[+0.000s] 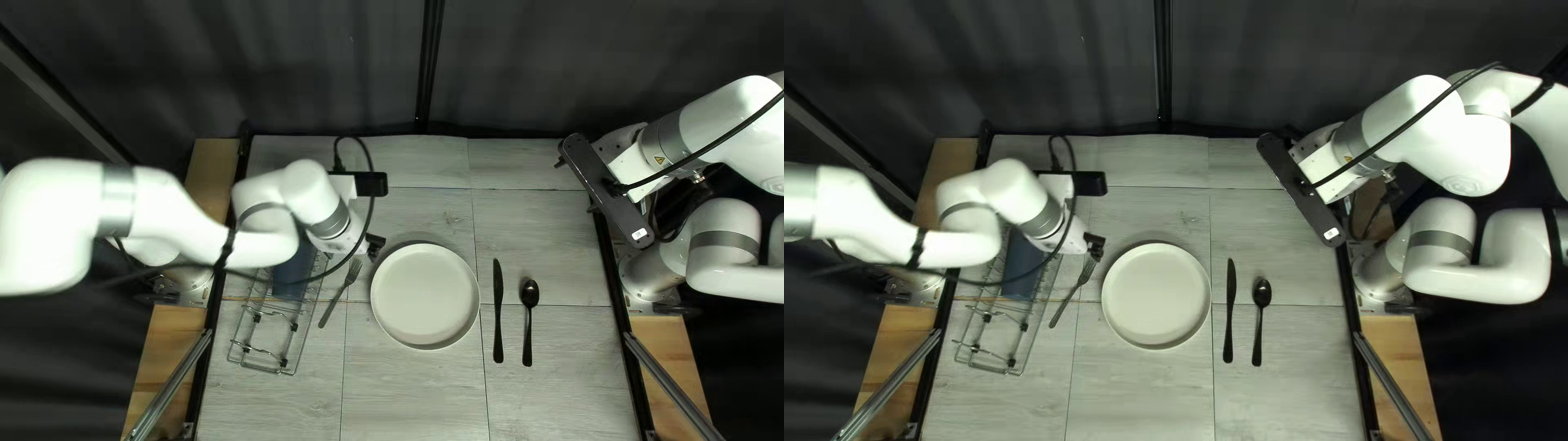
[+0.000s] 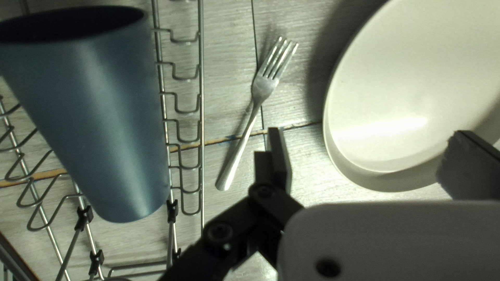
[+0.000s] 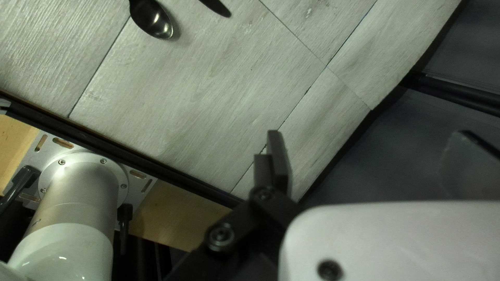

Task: Pick up and place plate onto table. Place down one fork to the left of the plate. Place spoon and knife to the right of the plate. Place cup above the knife and spoon

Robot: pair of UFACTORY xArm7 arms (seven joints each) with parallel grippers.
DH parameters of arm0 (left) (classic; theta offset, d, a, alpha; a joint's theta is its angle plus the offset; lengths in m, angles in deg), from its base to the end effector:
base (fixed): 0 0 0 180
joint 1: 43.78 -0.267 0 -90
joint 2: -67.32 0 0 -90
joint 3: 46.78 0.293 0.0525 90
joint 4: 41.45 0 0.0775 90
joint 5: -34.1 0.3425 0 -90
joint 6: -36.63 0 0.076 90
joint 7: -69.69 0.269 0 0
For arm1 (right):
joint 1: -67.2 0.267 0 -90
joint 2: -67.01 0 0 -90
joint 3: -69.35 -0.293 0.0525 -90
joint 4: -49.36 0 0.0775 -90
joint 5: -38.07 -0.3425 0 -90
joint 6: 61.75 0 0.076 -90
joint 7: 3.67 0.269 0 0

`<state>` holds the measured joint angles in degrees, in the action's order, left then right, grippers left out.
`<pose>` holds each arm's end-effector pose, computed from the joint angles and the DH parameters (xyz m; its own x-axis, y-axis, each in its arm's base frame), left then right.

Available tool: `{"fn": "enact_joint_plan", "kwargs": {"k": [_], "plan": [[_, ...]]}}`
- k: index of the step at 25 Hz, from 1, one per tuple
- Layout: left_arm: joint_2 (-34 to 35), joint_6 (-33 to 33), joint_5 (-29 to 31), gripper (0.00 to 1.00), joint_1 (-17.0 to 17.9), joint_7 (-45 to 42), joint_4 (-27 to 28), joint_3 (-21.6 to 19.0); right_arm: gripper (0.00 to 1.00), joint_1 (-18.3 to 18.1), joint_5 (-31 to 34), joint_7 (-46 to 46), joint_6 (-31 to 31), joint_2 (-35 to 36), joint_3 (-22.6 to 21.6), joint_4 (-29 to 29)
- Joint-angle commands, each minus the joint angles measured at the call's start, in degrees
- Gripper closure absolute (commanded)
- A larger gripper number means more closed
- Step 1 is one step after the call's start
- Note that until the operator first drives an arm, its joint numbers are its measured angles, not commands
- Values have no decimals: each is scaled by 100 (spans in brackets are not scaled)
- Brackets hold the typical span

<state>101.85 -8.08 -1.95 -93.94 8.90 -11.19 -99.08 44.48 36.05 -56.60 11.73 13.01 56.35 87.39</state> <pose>0.3862 -0.0094 0.1529 0.0766 0.9954 0.0570 0.9714 -0.0874 0.2206 0.2873 -0.0553 0.3343 0.7650 0.6408 0.0651 0.5894 -0.7372 0.3304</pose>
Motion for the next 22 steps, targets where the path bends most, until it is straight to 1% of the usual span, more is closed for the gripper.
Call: {"fn": "enact_joint_plan", "kwargs": {"k": [1, 3, 7, 13, 17, 22], "plan": [[1018, -611, -164, 0, 615, -432, -511, 197, 0, 0, 0, 0, 0, 0, 0, 0], [1154, -781, -143, 0, 689, -546, -580, 188, 0, 0, 0, 0, 0, 0, 0, 0], [1603, -1073, -244, 0, 1022, -776, -921, 270, 0, 0, 0, 0, 0, 0, 0, 0], [1738, -1001, -419, 0, 1198, -987, -1257, 119, 0, 0, 0, 0, 0, 0, 0, 0], [1607, -802, -567, 0, 1257, -979, -1425, -71, 0, 0, 0, 0, 0, 0, 0, 0], [1604, -754, -687, 0, 1389, -956, -1562, -98, 0, 0, 0, 0, 0, 0, 0, 0]]}}
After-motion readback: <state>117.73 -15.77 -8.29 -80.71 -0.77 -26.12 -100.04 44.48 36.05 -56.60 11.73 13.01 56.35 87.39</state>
